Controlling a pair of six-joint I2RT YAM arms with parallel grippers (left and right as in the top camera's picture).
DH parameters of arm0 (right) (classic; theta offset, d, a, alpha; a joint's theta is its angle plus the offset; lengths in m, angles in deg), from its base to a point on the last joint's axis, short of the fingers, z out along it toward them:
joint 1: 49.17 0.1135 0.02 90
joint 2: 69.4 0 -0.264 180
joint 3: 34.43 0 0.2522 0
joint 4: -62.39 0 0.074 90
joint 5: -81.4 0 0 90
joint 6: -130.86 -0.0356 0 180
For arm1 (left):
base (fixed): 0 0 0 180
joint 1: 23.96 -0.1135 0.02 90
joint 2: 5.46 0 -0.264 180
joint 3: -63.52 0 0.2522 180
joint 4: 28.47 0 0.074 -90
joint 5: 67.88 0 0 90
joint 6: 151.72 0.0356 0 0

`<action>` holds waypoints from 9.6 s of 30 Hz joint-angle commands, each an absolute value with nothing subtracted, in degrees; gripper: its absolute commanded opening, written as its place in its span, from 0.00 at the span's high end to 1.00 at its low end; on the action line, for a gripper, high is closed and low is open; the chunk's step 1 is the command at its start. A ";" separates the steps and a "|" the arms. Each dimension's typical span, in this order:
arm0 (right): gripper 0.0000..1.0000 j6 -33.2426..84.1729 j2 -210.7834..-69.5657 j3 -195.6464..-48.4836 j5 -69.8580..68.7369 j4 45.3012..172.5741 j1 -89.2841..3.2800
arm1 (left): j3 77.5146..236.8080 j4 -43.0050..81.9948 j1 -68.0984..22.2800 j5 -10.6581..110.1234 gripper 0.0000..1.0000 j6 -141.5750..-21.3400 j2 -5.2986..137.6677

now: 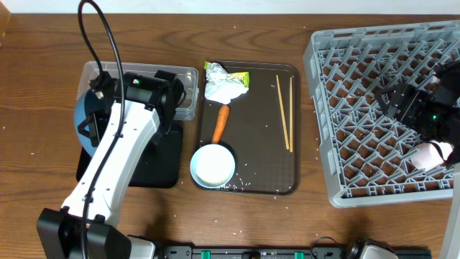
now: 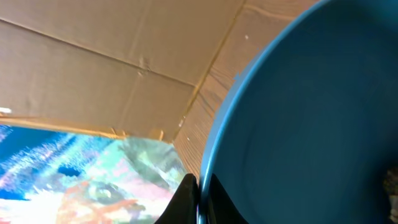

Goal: Sort waste into correct bins and load items into the dishwasher rack
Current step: 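Tilt the teal plate to dump the food scrap onto the black tray, then carry the teal plate right and grasp it with the right gripper, then place the teal plate upright into the dishwasher rack with right gripper, then reach the right gripper to the chopsticks on the brown tray, then grasp one chopstick and place it into the dishwasher rack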

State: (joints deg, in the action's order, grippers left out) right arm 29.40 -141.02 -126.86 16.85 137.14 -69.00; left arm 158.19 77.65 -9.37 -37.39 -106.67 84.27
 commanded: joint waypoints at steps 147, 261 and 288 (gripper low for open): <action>0.99 69.40 -149.06 -127.04 -59.83 92.84 -54.36 | 175.41 36.03 22.11 16.60 0.10 -74.85 73.74; 0.57 19.78 -175.46 -123.76 -10.10 114.24 -26.62 | 175.41 55.99 6.17 15.44 0.01 -80.64 67.44; 0.99 36.09 -164.71 -123.96 -4.27 116.05 -29.29 | 175.39 60.92 5.23 15.44 0.01 -80.64 67.51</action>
State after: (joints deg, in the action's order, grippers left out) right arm 30.32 -172.53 -123.43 -4.72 115.66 -27.34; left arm 174.63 60.73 5.49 14.96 -79.94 67.24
